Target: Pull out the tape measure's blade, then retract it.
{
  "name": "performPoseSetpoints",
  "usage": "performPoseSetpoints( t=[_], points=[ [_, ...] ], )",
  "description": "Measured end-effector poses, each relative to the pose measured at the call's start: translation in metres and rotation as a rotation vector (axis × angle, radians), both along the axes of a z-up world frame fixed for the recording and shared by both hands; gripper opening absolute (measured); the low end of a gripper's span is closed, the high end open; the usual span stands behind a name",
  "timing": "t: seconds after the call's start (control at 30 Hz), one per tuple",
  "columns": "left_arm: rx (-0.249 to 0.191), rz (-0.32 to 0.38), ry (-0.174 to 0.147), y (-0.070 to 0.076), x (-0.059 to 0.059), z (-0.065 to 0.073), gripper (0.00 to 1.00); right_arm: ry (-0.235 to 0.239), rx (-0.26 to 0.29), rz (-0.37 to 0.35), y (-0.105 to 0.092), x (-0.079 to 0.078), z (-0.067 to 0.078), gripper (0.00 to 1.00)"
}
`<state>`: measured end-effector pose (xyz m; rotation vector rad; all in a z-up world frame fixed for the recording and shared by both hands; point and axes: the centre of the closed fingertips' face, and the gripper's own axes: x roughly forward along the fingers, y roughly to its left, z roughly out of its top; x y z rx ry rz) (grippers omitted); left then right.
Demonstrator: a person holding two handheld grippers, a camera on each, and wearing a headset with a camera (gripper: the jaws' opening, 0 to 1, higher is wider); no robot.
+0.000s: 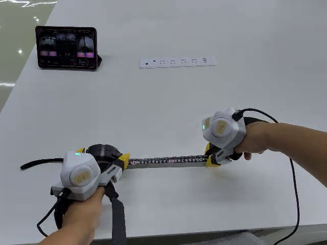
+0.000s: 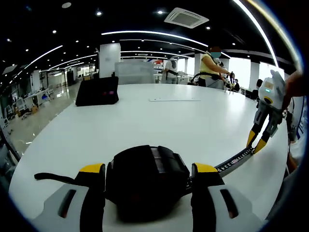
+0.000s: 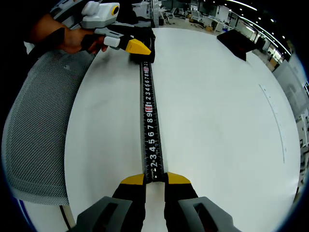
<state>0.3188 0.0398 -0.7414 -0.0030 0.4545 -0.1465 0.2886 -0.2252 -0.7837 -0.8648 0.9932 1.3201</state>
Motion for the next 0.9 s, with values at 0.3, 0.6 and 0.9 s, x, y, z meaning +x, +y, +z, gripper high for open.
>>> performPoseSetpoints(
  t=[0.3,0.6,0.9],
  points=[
    [-0.045,0.017,0.038,0.0016,-0.0007,-0.0031,0.65,0.008,0.004,-0.032,0.0003,0.0003,0.0001,0.10],
    [-0.025,-0.002,0.072,0.0022,-0.0002,-0.0060,0.62,0.017,0.002,-0.035,0.0016,-0.0004,-0.0003,0.10],
    [-0.029,-0.005,0.081,0.0016,-0.0008,-0.0064,0.63,0.020,-0.007,-0.030,0.0029,-0.0008,-0.0007,0.10]
  ],
)
